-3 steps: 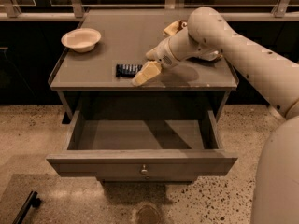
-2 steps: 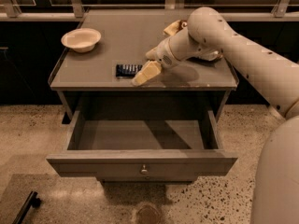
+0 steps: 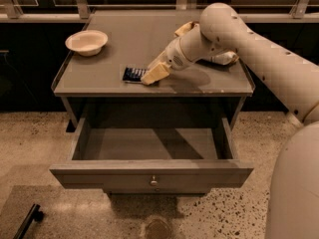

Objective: Place rxbar blueberry into top drawer

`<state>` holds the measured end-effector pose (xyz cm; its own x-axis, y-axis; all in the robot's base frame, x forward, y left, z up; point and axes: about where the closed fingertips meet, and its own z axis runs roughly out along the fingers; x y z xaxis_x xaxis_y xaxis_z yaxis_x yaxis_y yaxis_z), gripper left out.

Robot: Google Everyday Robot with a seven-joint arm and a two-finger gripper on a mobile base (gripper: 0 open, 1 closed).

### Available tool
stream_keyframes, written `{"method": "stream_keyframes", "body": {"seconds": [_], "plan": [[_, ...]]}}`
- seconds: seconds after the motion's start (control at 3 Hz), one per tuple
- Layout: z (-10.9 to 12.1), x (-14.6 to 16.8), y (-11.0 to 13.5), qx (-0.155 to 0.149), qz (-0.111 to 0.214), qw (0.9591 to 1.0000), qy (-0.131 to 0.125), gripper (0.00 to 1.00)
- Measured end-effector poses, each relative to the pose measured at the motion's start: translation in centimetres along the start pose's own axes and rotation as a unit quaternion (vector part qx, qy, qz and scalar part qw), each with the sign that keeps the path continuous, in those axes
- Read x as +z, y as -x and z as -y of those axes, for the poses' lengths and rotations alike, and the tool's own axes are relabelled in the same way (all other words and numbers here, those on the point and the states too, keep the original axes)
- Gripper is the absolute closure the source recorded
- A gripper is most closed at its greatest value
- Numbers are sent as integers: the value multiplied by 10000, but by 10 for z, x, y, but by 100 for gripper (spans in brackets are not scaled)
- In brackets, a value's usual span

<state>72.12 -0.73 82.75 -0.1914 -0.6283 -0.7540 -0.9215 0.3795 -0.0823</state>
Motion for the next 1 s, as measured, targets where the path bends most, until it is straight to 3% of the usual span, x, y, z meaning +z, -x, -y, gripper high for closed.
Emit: {"method": "stream_keyframes", "body": {"seconds": [0.67,1.0], "plan": [[0,-3,3,1,0,10000,-2,100],[-13,-48,23,82,217,9985,-487,100]]}}
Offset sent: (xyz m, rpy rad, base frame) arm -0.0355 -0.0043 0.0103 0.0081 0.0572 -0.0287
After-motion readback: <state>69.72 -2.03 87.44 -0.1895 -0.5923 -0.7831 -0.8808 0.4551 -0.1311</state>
